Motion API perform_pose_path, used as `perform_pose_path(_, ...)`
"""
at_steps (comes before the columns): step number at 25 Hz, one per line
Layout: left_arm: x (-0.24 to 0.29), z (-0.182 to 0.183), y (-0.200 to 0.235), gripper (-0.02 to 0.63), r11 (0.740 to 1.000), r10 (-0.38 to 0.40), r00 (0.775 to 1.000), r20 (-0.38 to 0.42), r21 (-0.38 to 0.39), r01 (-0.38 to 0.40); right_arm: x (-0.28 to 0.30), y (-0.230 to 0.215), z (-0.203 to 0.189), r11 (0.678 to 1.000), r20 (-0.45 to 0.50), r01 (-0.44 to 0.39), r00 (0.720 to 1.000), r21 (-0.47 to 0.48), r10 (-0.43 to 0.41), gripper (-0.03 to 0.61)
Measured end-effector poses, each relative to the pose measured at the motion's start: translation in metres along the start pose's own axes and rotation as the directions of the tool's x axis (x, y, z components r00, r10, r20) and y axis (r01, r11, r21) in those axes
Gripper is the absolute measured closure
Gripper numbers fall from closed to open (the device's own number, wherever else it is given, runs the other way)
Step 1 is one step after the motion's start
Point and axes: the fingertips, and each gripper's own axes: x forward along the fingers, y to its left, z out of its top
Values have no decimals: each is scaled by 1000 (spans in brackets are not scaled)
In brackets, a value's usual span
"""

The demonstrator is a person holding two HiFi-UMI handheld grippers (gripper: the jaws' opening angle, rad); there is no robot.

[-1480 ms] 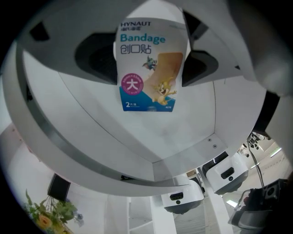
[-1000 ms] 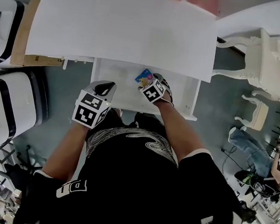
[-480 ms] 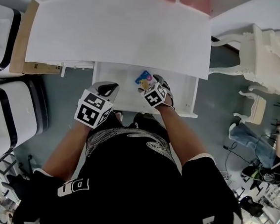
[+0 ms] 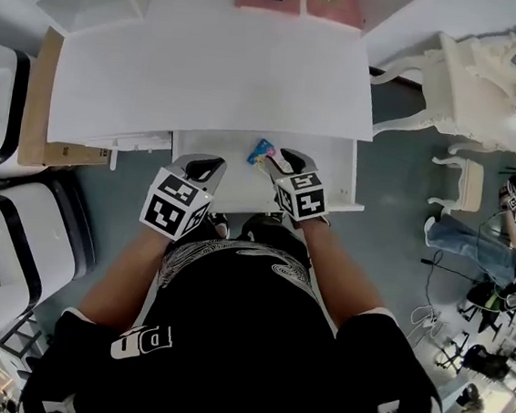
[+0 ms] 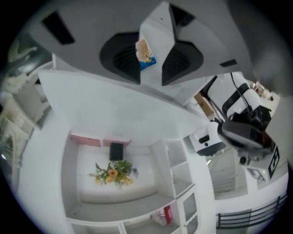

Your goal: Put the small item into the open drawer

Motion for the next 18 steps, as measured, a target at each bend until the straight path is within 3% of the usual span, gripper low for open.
perform_pose_path(3,-3,5,-5,598,999,-29,999,13,23,29,-25,-6,19,987,105,24,994,156,-41,536)
perform_pose_path(7,-6,12,-13,598,997,-58,998,33,47,56,-56,-6,35,963,210,-8,976,269,-50,569)
perform_pose_path(13,-14,23,-29,598,996,-64,995,73,65,59,-92,6,50,982,297,-30,955,188,-27,569)
perform_pose_path(18,-29,34,-40,598,998,-18,992,127,54,11,-108,15,60,986,348,-104,936,129,54,569)
